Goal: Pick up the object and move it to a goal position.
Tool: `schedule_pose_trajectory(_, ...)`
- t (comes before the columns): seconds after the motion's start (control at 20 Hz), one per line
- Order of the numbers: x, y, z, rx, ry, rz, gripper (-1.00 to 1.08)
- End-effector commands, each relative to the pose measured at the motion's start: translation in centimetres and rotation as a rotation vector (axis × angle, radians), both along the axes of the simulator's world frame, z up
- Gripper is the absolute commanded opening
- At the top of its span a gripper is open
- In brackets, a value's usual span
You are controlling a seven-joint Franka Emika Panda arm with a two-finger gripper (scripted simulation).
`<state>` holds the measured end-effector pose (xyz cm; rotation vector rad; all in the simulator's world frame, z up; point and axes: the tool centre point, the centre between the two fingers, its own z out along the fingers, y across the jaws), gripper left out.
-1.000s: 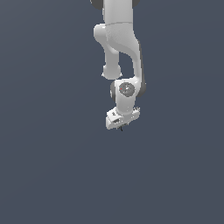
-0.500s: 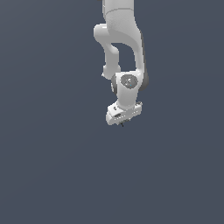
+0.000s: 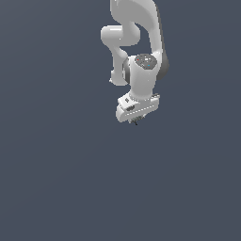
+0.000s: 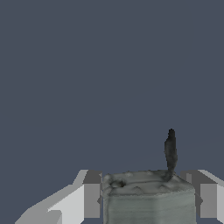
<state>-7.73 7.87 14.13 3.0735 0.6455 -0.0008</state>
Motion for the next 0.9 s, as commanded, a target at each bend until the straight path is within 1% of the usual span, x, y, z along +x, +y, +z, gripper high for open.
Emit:
schedule_pose_trajectory(0.0,-0.3,0.4,2.9,0.000,-0.001,0.000,-1.00)
schedule_pose_trajectory(0.45,-1.1,1.7,12.3,0.001,0.000,0.001,-1.00)
schedule_pose_trajectory(0.65,-1.3,2.1,15.4,0.001,0.000,0.001,-1.00)
schedule_pose_trajectory(0.85,-1.3,2.4,17.7,0.001,0.000,0.001,-1.00)
